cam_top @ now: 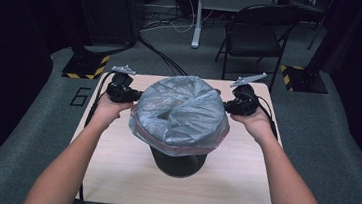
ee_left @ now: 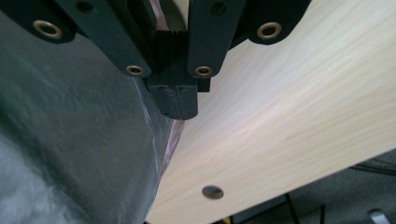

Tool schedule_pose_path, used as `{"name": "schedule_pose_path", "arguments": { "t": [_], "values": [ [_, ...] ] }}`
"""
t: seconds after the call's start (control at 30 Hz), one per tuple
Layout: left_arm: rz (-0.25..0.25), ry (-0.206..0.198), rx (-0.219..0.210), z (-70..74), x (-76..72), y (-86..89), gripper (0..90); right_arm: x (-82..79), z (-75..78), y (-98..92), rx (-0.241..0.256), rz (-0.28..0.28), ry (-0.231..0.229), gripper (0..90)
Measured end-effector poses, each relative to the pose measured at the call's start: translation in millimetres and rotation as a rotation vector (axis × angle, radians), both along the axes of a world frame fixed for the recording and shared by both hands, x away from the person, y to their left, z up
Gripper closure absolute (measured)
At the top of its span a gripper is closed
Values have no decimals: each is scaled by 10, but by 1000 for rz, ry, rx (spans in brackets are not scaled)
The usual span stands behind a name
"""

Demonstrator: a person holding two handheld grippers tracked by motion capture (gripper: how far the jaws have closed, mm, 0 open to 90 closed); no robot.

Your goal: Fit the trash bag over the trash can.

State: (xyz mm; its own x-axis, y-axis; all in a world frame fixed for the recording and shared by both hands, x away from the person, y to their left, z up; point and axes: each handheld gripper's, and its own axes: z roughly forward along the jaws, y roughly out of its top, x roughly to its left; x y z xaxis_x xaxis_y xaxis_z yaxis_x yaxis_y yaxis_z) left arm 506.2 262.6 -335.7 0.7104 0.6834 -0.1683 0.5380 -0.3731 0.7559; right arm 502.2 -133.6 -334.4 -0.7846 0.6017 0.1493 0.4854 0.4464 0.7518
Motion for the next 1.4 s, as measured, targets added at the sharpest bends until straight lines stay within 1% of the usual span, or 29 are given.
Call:
{"name": "schedule_pose_path", "arguments": {
  "t": [0.03, 0.1, 0.13, 0.2, 0.23, 0.3, 0.33, 0.4, 0.47, 0.5, 0.57, 0.7, 0.73, 0.77, 0.8, 0.83, 0.87, 0.9, 0.97, 1.0, 1.03, 1.1, 1.13, 1.2, 1.23, 1.33, 1.4],
  "values": [
    [5, 6, 11, -28, -12, 23, 899, -15, -23, 8, -5, 13, 4, 898],
    [11, 15, 15, -78, -30, 76, 898, -53, -71, 24, -21, 23, 11, 897],
    [17, 14, 3, -90, -45, 101, 898, -72, -88, 21, -19, 19, 11, 897],
    [19, 13, -16, -106, -70, 137, 898, -90, -115, 3, 13, 24, 15, 897],
    [16, 10, -8, -109, -77, 143, 898, -102, -133, -3, 27, 28, 21, 897],
    [19, 13, -1, -123, -95, 155, 898, -117, -163, 3, 33, 35, 32, 897],
    [22, 15, -5, -131, -98, 164, 898, -123, -182, 12, 23, 38, 32, 897],
    [25, 20, -8, -146, -99, 186, 898, -121, -210, 19, 7, 34, 28, 897],
    [28, 27, -7, -159, -105, 196, 898, -124, -233, 20, 8, 24, 30, 897],
    [27, 25, -7, -168, -110, 197, 898, -128, -240, 17, 7, 26, 26, 896],
    [23, 35, -5, -208, -119, 193, 898, -153, -246, 22, -4, 20, 16, 896],
    [29, 39, -25, -241, -140, 198, 898, -164, -274, 11, -4, 7, 14, 894],
    [32, 36, -22, -237, -150, 200, 897, -169, -275, 5, 0, 1, 16, 885],
    [39, 31, -20, -230, -159, 203, 892, -176, -269, 0, -3, -6, 13, 839],
    [52, 23, -21, -210, -177, 216, 864, -185, -260, -6, -4, -14, 15, 788],
    [65, 8, -25, -186, -195, 234, 786, -199, -238, -24, -2, -24, 13, 710],
    [78, -16, -36, -146, -222, 268, 712, -217, -211, -46, -2, -31, 8, 672],
    [84, -28, -48, -118, -240, 291, 652, -245, -169, -83, -1, -40, -8, 638],
    [95, -50, -64, -34, -295, 354, 603, -291, -106, -153, 5, -64, -24, 575],
    [100, -63, -64, 9, -325, 383, 580, -311, -72, -205, 11, -77, -42, 548],
    [104, -74, -65, 47, -358, 407, 557, -335, -38, -256, 20, -95, -50, 529],
    [110, -95, -60, 118, -430, 449, 522, -397, 28, -354, 23, -119, -66, 522],
    [104, -111, -63, 163, -494, 481, 518, -422, 49, -385, 25, -118, -75, 522],
    [90, -121, -71, 223, -593, 522, 508, -512, 97, -447, 24, -113, -83, 522],
    [82, -124, -75, 247, -641, 535, 498, -582, 121, -469, 24, -103, -88, 522],
    [43, -113, -93, 318, -772, 545, 477, -770, 161, -474, 25, -54, -90, 523],
    [13, -108, -108, 360, -858, 531, 461, -913, 186, -435, 29, -7, -94, 525]
  ]
}}
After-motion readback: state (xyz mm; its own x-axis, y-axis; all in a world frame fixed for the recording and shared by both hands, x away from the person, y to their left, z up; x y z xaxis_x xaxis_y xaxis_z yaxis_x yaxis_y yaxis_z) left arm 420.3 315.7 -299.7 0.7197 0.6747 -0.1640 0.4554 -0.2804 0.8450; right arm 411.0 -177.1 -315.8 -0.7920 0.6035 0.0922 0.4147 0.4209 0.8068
